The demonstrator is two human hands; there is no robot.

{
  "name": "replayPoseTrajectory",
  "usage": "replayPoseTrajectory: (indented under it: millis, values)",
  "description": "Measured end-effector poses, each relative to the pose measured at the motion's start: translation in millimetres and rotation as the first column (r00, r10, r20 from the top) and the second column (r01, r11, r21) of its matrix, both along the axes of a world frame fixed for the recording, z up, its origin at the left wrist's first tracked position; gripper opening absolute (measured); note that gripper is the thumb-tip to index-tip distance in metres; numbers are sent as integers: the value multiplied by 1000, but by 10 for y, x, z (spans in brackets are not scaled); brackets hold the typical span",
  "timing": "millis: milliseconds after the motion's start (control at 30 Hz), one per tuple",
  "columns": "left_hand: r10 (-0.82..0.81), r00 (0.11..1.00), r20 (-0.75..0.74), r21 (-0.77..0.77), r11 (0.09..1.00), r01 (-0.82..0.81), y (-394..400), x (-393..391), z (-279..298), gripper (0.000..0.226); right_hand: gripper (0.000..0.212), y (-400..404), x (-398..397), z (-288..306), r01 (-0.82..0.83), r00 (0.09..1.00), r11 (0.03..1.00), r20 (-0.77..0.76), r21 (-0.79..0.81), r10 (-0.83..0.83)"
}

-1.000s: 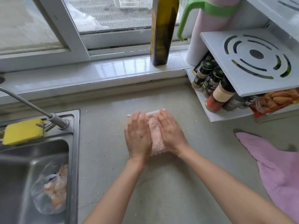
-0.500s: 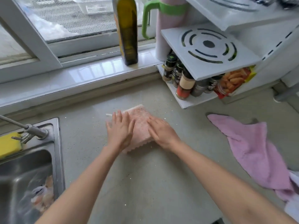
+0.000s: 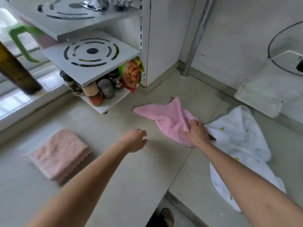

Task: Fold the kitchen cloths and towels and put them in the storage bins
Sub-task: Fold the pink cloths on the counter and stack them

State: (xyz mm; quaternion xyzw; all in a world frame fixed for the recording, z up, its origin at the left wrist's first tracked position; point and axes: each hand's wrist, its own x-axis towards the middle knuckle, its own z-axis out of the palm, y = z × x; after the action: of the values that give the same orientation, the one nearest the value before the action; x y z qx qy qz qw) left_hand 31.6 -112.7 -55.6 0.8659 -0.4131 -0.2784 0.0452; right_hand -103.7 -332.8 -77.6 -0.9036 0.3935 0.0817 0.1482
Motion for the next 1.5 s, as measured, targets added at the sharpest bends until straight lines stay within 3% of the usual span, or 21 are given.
replayPoseTrajectory:
  millis: [100,167,267,333,400,467,533,600,700,833,933,1000,1100,1167,1200,1300,1400,1500]
  values:
    - [-15,1000,23,3,1000,15,-271,-2,73,42,8,-7,-16,3,4,1000,996,-15,92,-2]
    - [-18,999,52,-8,1000,18,-434,-16,119,42,15,51,-106,-4,-33,999,960,10,279,32]
    - [20,999,40,-40,999,-19,-484,37,117,40,14,249,-224,101,-333,902,782,-64,526,428]
    - [24,1000,17,-38,999,-24,-524,65,72,38,12,226,-314,196,-477,814,700,-33,531,580]
    - [26,999,27,-55,998,-24,-562,97,45,37,12,118,-277,272,-479,870,783,97,397,483]
    - [35,997,67,-115,993,-27,-631,146,32,41,11,-54,-111,312,-374,910,904,269,208,315]
    - [35,995,98,-180,984,-17,-743,211,3,54,29,-235,114,299,-330,906,941,307,80,292]
    - [4,994,106,-178,984,15,-880,285,-54,70,53,-369,334,229,-371,915,922,211,109,343]
    - [22,999,34,-149,989,-17,-1049,385,-197,79,64,-478,594,74,-402,915,896,122,189,385]
    - [37,991,-132,-340,937,-80,-1070,413,-324,41,68,-510,749,-85,-404,915,834,175,376,364]
    - [-42,982,-182,-485,873,-53,-980,348,-188,6,48,-482,756,-10,-432,900,732,308,526,310]
    - [-40,977,-211,-563,821,-88,-884,316,39,11,28,-451,715,186,-421,905,674,327,607,270]
    - [-6,984,-180,-613,783,-107,-715,308,430,13,15,-436,639,609,-470,872,689,411,552,265]
    - [3,977,-211,-634,761,-140,-592,283,662,19,23,-444,590,909,-509,832,674,508,535,224]
    - [-9,964,-267,-629,759,-167,-533,258,774,25,30,-437,557,1072,-511,824,642,537,571,179]
    - [-30,902,-431,-493,845,-207,-327,183,1087,35,17,-400,437,1502,-480,853,488,517,729,66]
    - [-29,956,-291,-170,985,-22,-101,157,1276,26,19,-364,282,1785,-469,878,469,453,748,155]
    - [-15,987,-157,13,1000,17,99,173,1405,27,27,-287,131,1899,-462,882,486,324,742,343]
